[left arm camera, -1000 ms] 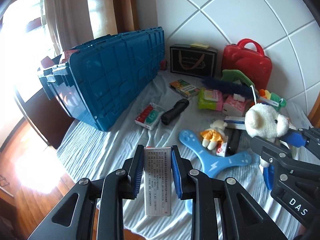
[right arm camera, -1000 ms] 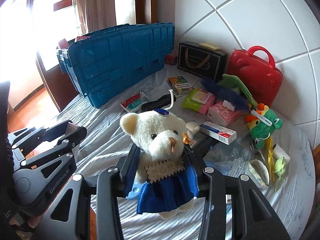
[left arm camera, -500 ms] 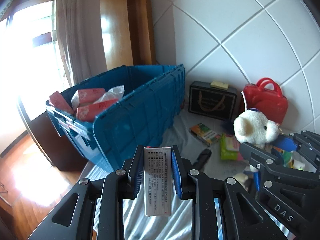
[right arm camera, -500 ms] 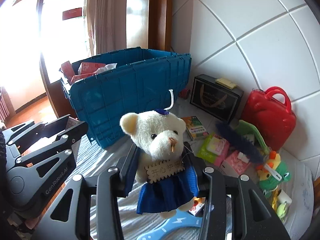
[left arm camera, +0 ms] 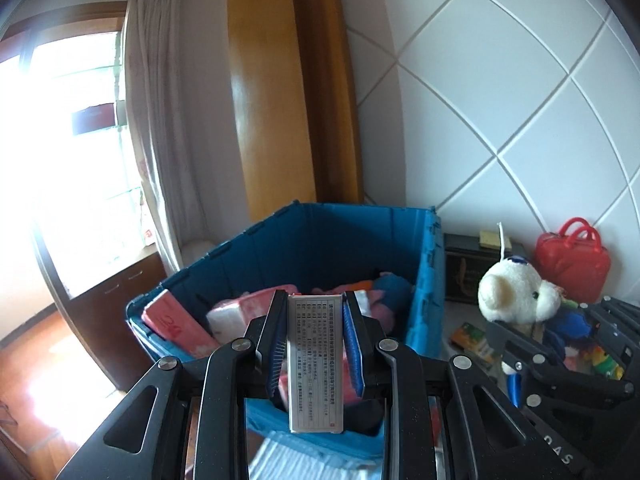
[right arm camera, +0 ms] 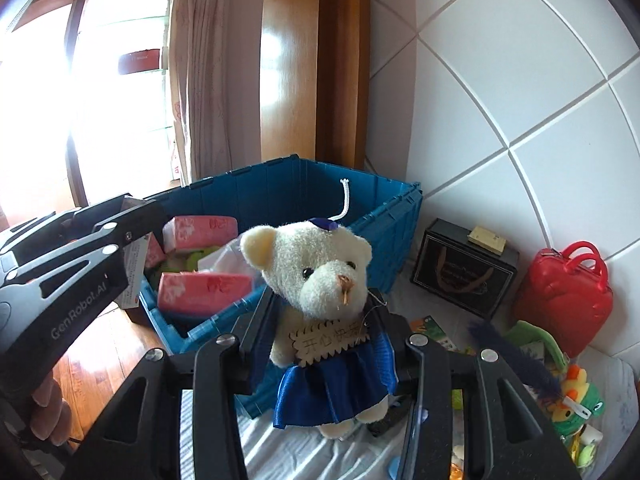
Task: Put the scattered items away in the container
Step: 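Open both tools to drop the medicine box and bear into the crate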
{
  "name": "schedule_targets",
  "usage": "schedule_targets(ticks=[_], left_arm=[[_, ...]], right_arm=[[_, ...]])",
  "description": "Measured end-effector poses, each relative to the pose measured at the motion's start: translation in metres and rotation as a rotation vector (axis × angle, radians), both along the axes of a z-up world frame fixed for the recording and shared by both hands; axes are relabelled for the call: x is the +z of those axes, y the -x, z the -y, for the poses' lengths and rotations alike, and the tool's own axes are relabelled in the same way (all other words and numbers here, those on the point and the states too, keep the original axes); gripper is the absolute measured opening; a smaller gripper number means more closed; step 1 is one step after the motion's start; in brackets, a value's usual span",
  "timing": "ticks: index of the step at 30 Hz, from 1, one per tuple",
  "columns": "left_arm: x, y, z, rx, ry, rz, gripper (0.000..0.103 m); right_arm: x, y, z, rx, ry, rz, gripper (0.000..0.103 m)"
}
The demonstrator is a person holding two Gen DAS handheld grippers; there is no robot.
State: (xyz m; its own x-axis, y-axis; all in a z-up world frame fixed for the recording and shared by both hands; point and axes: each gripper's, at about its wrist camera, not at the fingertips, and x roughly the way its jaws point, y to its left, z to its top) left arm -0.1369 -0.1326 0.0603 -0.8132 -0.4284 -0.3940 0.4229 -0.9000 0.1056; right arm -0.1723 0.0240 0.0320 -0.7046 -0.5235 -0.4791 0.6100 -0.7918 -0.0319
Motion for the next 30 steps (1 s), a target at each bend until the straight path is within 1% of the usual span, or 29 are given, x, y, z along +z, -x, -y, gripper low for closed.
schedule_targets(ticks=[3, 7, 11, 16, 17, 18, 19, 20, 21, 23, 25, 27, 30], left_arm=[[-0.007, 0.01, 0.04, 0.024, -0.011, 0.026, 0.026], [-0.026, 0.026, 0.082, 0.042, -0.031, 0.077, 0.026], [-0.048, 0.042, 0.107, 0.043, -0.059, 0.126, 0.026], [-0.065, 0.06, 0.122, 0.032, -0.09, 0.164, 0.026], [-0.068, 0.063, 0.123, 0.027, -0.095, 0.169, 0.029], [-0.07, 0.065, 0.125, 0.022, -0.099, 0.174, 0.039], [-0.071, 0.067, 0.125, 0.022, -0.098, 0.173, 0.046], [-0.072, 0.068, 0.124, 0.022, -0.097, 0.171, 0.061], [-0.072, 0.068, 0.123, 0.027, -0.09, 0.166, 0.067], [-0.073, 0.068, 0.123, 0.032, -0.081, 0.161, 0.068], [-0.075, 0.069, 0.125, 0.033, -0.096, 0.166, 0.068], [-0.077, 0.068, 0.128, 0.04, -0.112, 0.171, 0.069], [-0.079, 0.065, 0.129, 0.044, -0.123, 0.173, 0.07]], right_arm=[[0.003, 0.004, 0.039, 0.015, 0.01, 0.004, 0.043], [-0.005, 0.015, 0.091, 0.05, -0.02, 0.029, 0.043], [-0.022, 0.031, 0.127, 0.059, -0.063, 0.062, 0.043], [-0.032, 0.051, 0.147, 0.035, -0.096, 0.073, 0.043], [-0.034, 0.054, 0.149, 0.031, -0.102, 0.075, 0.043], [-0.035, 0.057, 0.151, 0.026, -0.108, 0.077, 0.043], [-0.036, 0.061, 0.153, 0.022, -0.114, 0.079, 0.043], [-0.038, 0.064, 0.155, 0.017, -0.12, 0.081, 0.043], [-0.039, 0.067, 0.157, 0.013, -0.125, 0.083, 0.043], [-0.042, 0.072, 0.16, 0.008, -0.128, 0.088, 0.045], [-0.042, 0.074, 0.16, 0.001, -0.128, 0.087, 0.048], [-0.042, 0.075, 0.161, -0.006, -0.129, 0.086, 0.057], [-0.042, 0.076, 0.16, -0.01, -0.13, 0.084, 0.065]])
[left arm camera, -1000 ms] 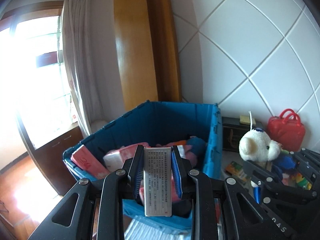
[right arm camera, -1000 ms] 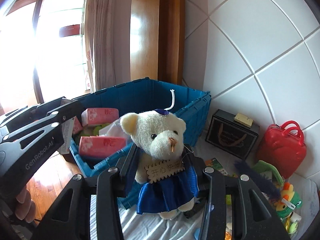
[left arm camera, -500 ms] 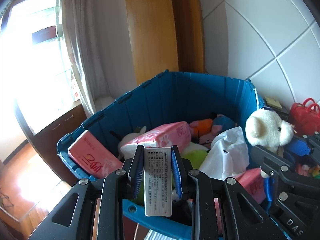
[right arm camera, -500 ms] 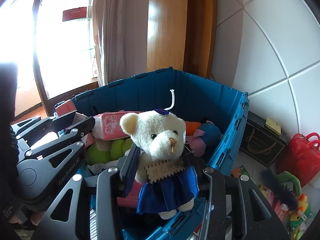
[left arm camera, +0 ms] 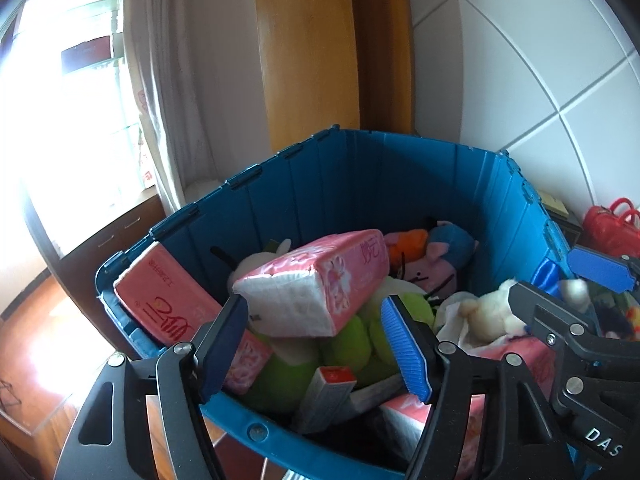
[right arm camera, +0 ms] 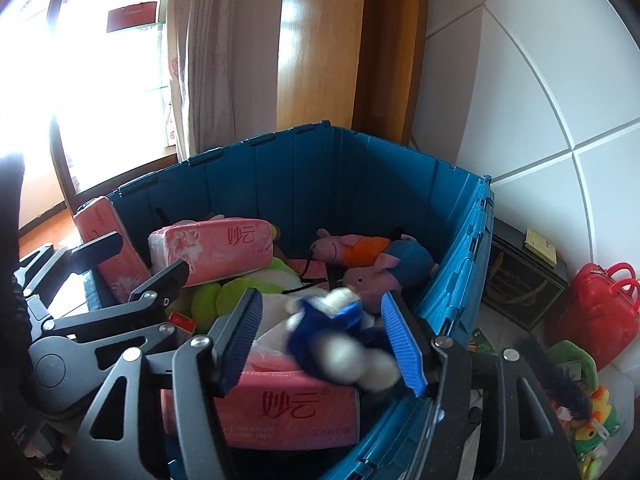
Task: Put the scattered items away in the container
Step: 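Open both tools to drop the medicine box and bear into the crate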
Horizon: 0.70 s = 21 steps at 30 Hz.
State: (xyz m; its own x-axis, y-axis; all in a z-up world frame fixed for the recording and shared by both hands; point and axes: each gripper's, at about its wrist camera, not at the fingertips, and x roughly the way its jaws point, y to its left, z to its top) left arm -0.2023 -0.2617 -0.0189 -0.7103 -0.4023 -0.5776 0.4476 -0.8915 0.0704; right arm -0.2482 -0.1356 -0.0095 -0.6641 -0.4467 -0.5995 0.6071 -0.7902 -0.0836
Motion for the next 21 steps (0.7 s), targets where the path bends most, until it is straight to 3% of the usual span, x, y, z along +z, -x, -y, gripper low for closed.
schedule_targets(ticks=[7, 11, 21], left_arm=[[0.0, -0.017, -0.004, 0.0, -0.015, -0.007, 0.079], [0.002, -0.029, -0.008, -0.002, -0.026, -0.008, 0.081], [0.006, -0.053, -0.023, -0.018, -0.037, -0.007, 0.085]], right_arm=[[0.005, -0.011, -0.009, -0.011, 0.004, -0.014, 0.066], [0.007, -0.02, -0.02, -0.025, 0.004, -0.021, 0.076], [0.016, -0.046, -0.048, -0.067, 0.017, -0.044, 0.083]])
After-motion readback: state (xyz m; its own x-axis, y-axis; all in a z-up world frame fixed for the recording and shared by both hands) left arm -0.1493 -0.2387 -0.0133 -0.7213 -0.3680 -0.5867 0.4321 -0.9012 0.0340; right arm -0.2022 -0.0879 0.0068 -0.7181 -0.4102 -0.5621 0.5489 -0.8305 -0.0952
